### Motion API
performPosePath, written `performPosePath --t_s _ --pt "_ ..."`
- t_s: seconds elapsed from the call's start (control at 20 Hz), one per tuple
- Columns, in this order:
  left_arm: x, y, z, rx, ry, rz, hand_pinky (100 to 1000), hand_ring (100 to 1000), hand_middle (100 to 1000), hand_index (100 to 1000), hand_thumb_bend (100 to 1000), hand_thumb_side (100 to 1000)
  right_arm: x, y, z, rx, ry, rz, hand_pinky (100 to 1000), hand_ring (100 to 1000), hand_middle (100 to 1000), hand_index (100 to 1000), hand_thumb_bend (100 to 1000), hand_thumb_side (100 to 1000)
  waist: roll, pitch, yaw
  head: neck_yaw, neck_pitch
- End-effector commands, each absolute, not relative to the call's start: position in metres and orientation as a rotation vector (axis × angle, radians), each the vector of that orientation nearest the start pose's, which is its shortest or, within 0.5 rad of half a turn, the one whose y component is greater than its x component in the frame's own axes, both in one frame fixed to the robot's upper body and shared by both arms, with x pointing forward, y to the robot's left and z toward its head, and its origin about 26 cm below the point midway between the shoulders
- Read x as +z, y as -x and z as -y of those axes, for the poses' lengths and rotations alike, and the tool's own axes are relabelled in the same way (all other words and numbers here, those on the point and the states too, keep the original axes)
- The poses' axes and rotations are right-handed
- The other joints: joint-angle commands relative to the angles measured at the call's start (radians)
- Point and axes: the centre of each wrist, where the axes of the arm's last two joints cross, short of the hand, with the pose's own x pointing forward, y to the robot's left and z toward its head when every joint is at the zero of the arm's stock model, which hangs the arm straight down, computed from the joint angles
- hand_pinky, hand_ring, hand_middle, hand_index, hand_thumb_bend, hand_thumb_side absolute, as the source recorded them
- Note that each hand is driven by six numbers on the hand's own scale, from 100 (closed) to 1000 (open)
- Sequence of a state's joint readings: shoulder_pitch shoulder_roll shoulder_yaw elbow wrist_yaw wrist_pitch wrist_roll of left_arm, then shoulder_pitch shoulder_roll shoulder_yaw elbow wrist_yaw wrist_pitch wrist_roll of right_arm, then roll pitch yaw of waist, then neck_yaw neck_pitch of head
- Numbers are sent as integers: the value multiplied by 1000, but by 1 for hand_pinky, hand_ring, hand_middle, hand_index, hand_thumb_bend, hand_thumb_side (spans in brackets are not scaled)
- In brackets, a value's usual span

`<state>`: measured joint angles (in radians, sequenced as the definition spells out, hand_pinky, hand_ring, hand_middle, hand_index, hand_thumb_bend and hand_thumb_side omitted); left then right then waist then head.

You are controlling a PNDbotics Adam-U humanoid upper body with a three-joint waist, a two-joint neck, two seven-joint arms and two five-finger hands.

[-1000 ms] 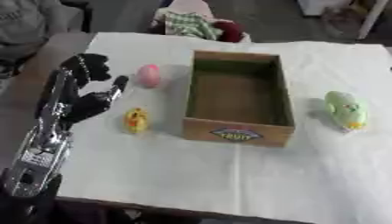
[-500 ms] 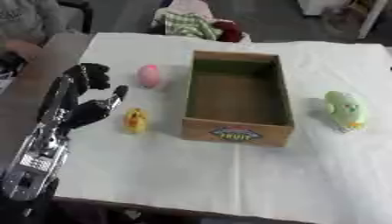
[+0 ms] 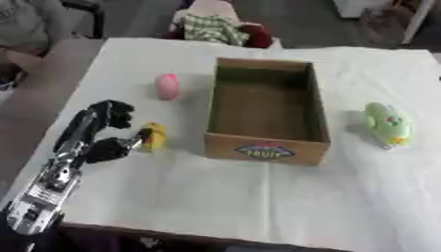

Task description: Pick up objects on the table and place them in the box.

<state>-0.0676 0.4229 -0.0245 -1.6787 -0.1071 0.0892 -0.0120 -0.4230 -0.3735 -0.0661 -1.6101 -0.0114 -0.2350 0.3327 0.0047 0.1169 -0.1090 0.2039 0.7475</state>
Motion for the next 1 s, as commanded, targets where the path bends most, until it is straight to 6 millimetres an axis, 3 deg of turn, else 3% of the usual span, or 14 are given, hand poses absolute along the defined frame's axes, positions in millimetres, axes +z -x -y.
performPosePath --t_s 0.05,0.8,1.0 --pt "68 -296 -330 -472 -436 1586 689 578 537 687 533 141 175 -363 305 731 85 2188 729 912 752 798 100 313 0 -10 -1 3 -7" --pt "54 -308 -315 -599 -455 1508 691 583 544 697 616 135 175 -363 304 732 80 2186 730 914 752 798 100 313 -1 -10 -5 8 -4" --pt "53 -310 -314 -617 -478 1501 688 579 539 688 590 138 175 -363 304 733 79 2186 730 915 752 798 100 313 0 -10 -6 8 -4"
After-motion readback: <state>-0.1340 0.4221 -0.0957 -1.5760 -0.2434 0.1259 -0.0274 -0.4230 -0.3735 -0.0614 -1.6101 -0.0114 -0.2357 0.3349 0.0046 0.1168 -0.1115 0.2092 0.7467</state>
